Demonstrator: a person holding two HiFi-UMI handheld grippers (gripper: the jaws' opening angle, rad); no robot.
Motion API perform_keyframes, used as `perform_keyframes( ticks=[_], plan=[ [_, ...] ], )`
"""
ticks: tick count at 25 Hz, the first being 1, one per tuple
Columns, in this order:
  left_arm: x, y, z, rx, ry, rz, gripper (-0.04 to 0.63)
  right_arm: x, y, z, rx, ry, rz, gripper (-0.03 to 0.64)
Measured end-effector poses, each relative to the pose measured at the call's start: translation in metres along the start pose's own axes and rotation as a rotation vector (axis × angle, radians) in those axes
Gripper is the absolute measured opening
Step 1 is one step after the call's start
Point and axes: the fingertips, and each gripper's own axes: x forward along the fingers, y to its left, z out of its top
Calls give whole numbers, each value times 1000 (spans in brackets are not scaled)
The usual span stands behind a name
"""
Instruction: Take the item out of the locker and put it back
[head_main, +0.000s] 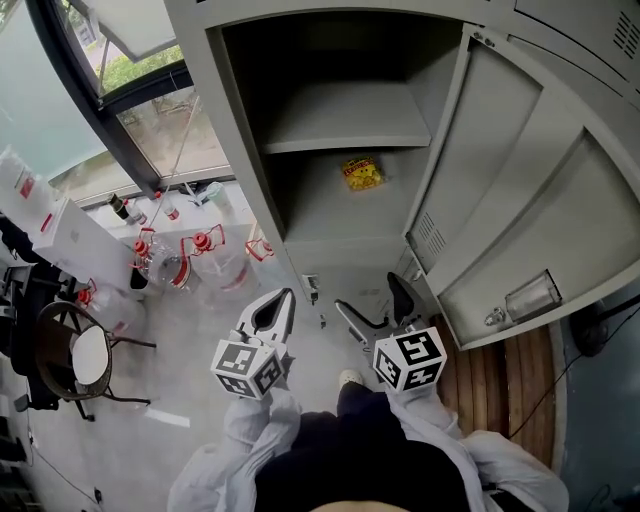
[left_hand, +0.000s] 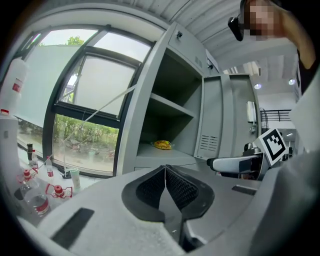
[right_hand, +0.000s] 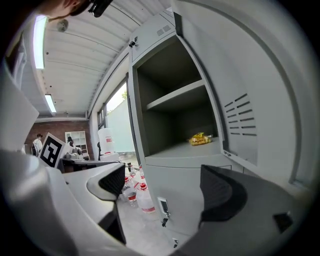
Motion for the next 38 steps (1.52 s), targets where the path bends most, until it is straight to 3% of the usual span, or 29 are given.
perform_keyframes(
  ticks=[9, 19, 33, 38],
  plan=[
    [23, 25, 25, 17, -53, 38, 11, 34, -12, 40, -44, -53, 7, 469],
    [23, 37, 40, 37, -86, 60, 11, 70, -31, 89, -93, -118, -71, 469],
    [18, 41, 44, 48, -78, 62, 11, 145, -49, 115, -164, -22, -104, 469],
    [13, 40, 39, 31, -77, 73, 11, 171, -71, 121, -184, 6, -175, 469]
  ],
)
